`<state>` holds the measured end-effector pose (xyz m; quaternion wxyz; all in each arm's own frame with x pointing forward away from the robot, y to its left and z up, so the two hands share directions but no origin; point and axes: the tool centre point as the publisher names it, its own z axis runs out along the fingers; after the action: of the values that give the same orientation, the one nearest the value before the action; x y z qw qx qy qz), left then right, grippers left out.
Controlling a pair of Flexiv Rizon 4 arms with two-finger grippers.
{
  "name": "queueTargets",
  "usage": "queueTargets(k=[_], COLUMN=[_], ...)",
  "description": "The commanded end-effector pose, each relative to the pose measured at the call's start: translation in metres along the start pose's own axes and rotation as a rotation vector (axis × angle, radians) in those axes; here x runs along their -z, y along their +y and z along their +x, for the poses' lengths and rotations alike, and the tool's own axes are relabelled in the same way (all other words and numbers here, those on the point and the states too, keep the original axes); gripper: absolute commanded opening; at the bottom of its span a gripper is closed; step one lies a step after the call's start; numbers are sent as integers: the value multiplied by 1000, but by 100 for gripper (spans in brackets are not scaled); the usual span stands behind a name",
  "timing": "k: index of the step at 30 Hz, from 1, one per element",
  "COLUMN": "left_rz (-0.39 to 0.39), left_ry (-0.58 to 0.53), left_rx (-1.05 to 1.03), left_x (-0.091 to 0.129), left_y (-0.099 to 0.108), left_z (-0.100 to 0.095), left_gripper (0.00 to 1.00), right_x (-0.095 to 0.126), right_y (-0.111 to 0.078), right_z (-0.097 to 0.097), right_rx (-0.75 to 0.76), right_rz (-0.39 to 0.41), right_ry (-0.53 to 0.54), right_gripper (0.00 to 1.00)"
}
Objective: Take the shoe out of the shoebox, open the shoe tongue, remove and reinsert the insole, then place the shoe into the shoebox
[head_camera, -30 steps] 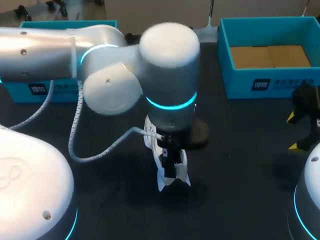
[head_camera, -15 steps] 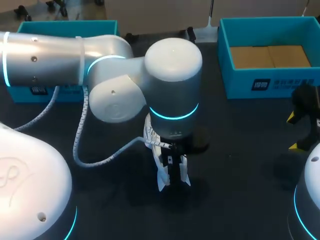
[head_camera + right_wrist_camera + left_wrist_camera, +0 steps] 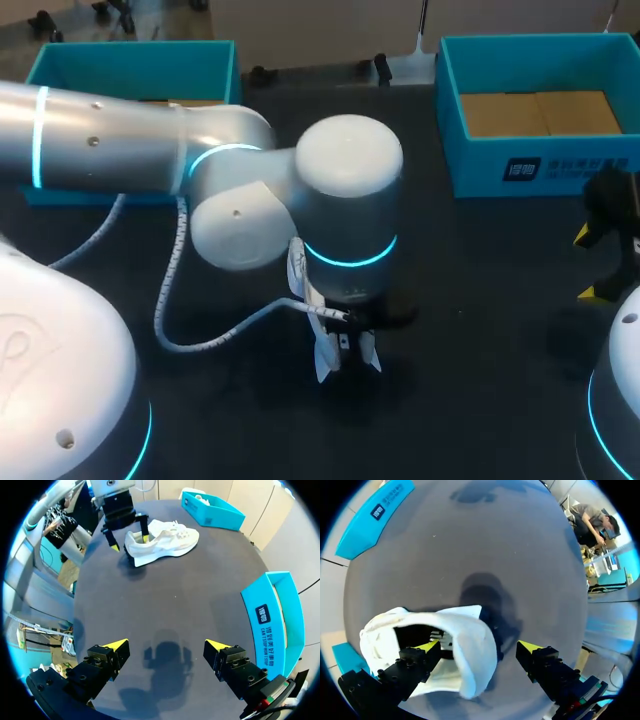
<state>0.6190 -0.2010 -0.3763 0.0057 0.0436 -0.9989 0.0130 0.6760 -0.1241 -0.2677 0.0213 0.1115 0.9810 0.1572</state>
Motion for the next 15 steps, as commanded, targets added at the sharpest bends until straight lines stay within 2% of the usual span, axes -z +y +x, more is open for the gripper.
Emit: queueTargets(k=[1,7,9,12,13,15], left_rz=[-24,-39,-40,-37,-36,-40], left_ry=[-15,-22,-22,-35,-42,-55], left_rx=[-4,4,6,24,31,40], left_x=[-11,-16,-17,-16,-16,-14], left_y=[-14,-15,-15,-13,-12,-10], left_z=[4,7,8,10,10,11], left_gripper=[100,97,81,61,56,55], right_x=[-1,-1,-1,-1,-1,-1], right_y=[0,0,0,0,0,0], right_z=[1,1,1,1,1,1], right_rx=[-1,-1,-1,-1,-1,-1], right_rz=[3,3,3,3,3,3], right_ry=[-2,-2,-2,-2,-2,-2], right_gripper=[100,100,100,100,100,100])
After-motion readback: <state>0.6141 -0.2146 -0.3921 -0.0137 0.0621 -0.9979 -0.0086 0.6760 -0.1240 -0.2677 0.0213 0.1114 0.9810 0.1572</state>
